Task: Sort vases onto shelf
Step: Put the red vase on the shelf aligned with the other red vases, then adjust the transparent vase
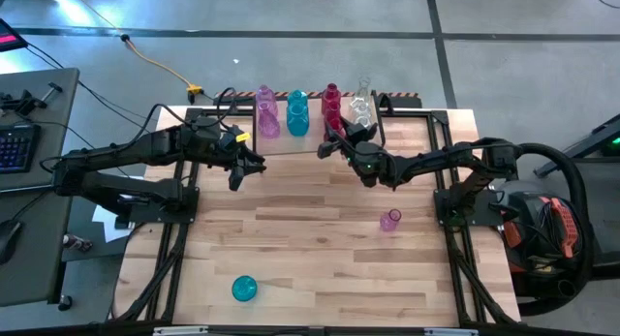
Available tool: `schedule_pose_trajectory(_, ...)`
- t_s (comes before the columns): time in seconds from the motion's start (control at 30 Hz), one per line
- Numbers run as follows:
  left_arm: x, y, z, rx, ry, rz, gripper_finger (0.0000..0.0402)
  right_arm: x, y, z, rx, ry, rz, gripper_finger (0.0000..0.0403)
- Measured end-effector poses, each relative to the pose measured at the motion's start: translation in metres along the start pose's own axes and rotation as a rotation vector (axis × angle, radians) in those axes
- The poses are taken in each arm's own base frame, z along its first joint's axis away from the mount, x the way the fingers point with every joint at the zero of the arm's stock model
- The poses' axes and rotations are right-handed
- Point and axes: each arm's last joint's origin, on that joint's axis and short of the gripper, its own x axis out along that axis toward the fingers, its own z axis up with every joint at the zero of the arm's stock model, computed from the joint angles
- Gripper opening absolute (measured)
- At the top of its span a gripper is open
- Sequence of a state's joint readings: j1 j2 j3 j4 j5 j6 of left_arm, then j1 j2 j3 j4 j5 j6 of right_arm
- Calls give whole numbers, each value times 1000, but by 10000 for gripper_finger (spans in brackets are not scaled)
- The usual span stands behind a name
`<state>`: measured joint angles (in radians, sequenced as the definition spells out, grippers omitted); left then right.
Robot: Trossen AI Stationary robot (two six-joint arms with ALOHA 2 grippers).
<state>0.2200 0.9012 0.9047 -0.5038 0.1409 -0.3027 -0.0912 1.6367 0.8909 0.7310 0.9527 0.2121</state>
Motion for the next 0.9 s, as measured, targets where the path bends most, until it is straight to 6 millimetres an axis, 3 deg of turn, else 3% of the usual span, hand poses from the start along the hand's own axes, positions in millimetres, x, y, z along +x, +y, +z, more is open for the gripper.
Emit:
schedule_pose_trajectory(0.57, 0, 0, 0, 0, 0, 0, 131, 0, 1, 9, 1, -61, -21, 207)
schedule_pose_trajectory(0.9, 0, 0, 0, -1, 1, 0, 131, -16, -5, 63, -60, -158, -1, 207)
